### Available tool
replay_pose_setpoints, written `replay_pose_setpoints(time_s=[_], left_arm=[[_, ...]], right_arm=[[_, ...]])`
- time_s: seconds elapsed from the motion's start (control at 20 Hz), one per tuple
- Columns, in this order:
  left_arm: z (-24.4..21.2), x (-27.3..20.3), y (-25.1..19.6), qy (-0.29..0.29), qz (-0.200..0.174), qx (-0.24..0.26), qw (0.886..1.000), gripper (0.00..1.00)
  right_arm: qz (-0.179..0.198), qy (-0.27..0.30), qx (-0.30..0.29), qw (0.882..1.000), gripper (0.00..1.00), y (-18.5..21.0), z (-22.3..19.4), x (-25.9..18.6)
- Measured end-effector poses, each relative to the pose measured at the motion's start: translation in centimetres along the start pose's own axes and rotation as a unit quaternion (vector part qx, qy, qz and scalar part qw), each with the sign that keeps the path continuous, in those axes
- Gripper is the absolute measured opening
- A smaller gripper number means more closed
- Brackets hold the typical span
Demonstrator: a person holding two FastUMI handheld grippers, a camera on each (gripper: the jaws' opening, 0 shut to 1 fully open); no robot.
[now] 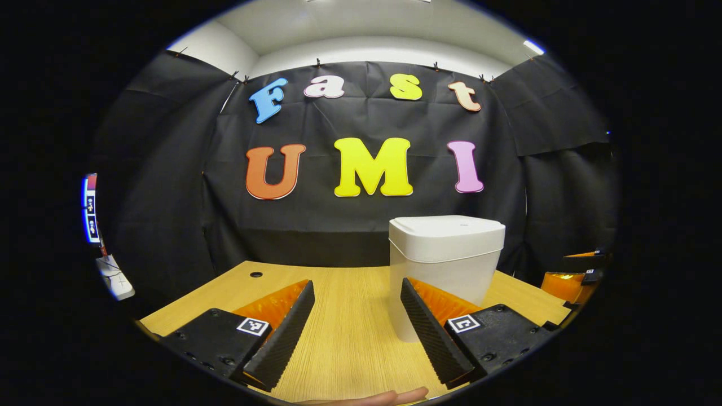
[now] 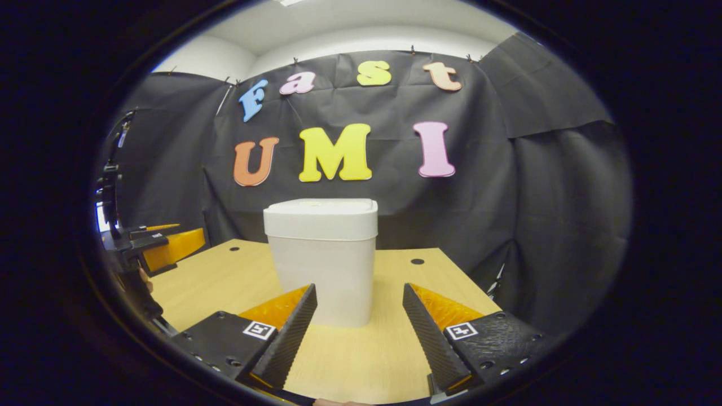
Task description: Press the lid of the desktop garbage bin to open it, pick up the crumpled paper on the desktop and throw it into the bin, then pick up the pop can on the desktop and drop it into the bin, and finally close the garbage bin lid.
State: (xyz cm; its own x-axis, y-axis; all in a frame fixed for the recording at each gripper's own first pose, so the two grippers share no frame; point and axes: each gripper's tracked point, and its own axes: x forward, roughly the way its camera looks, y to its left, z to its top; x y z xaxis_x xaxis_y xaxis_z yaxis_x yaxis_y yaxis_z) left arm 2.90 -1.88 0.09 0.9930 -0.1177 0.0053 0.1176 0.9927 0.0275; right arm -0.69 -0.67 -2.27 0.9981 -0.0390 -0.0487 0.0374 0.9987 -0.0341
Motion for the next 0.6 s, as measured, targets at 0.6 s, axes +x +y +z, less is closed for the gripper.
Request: replay_pose_setpoints(time_s=[0.6], left_arm=[[-0.23,0.09,0.13,0.005,0.007,-0.001,1.000,0.99]], right_arm=[[0.005,-0.002,-0.013,1.000,0.93,0.59,-0.30,-0.29]])
